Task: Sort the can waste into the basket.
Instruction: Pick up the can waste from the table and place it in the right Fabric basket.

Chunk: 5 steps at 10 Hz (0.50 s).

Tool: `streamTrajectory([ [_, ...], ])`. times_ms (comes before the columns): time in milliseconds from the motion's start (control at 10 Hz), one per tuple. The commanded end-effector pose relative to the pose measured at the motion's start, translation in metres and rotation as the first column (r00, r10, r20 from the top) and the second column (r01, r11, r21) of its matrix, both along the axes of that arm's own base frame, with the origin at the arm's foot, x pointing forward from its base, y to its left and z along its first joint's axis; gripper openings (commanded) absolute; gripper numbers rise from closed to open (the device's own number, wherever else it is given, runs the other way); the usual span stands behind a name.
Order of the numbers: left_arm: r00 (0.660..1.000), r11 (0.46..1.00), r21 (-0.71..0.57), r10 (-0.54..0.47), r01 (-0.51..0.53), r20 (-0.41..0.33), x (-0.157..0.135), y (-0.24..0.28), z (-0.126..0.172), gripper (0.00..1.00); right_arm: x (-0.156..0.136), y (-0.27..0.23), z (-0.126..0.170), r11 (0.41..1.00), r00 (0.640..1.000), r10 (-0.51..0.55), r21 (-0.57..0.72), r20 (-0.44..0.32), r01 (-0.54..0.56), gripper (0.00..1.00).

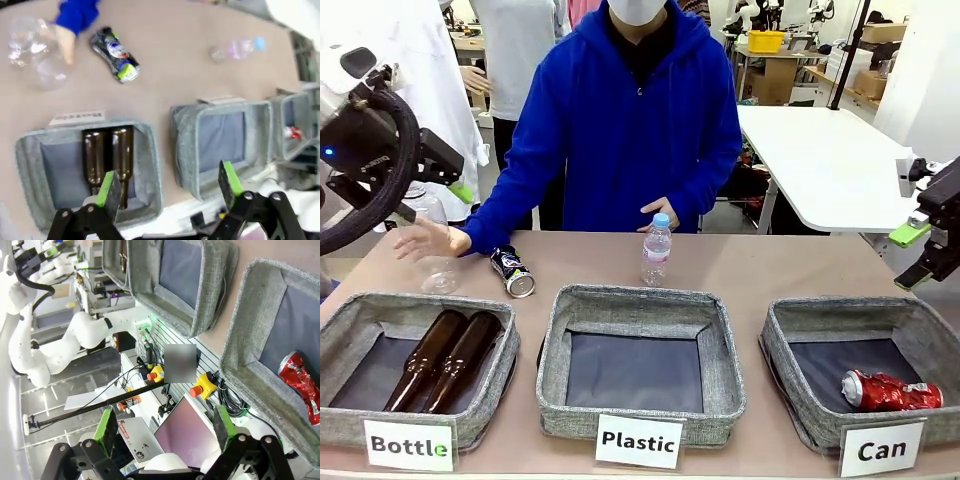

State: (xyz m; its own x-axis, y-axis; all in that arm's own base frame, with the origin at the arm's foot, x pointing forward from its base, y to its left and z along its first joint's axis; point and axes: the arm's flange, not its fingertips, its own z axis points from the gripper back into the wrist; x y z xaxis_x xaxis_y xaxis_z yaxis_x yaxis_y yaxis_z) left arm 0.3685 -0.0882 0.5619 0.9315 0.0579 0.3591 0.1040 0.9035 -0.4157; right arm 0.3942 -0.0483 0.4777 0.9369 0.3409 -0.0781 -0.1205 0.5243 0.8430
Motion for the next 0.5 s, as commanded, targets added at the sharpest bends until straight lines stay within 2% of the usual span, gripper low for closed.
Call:
streamTrajectory([
  [0,0.991,0.970,-0.205,-0.132,0.130,0.003,-0.026,0.073,0.036,1.00,0.000,-0.002,0.000,1.000,1.000,0.005,-0.007,0.024,-0.005,1.00],
  [100,0.998,0.952,-0.300,-0.057,0.063,0.030,-0.039,0.129,0.050,1.00,0.000,-0.002,0.000,1.000,1.000,0.005,-0.007,0.024,-0.005,1.00],
  [200,1.000,0.933,-0.360,0.000,0.009,0.027,-0.048,0.180,0.055,1.00,0.000,-0.002,0.000,1.000,1.000,0.005,-0.007,0.024,-0.005,1.00],
  [400,0.990,0.868,-0.480,0.144,-0.126,-0.001,-0.067,0.267,0.049,1.00,0.000,-0.002,0.000,1.000,1.000,0.005,-0.007,0.024,-0.005,1.00],
])
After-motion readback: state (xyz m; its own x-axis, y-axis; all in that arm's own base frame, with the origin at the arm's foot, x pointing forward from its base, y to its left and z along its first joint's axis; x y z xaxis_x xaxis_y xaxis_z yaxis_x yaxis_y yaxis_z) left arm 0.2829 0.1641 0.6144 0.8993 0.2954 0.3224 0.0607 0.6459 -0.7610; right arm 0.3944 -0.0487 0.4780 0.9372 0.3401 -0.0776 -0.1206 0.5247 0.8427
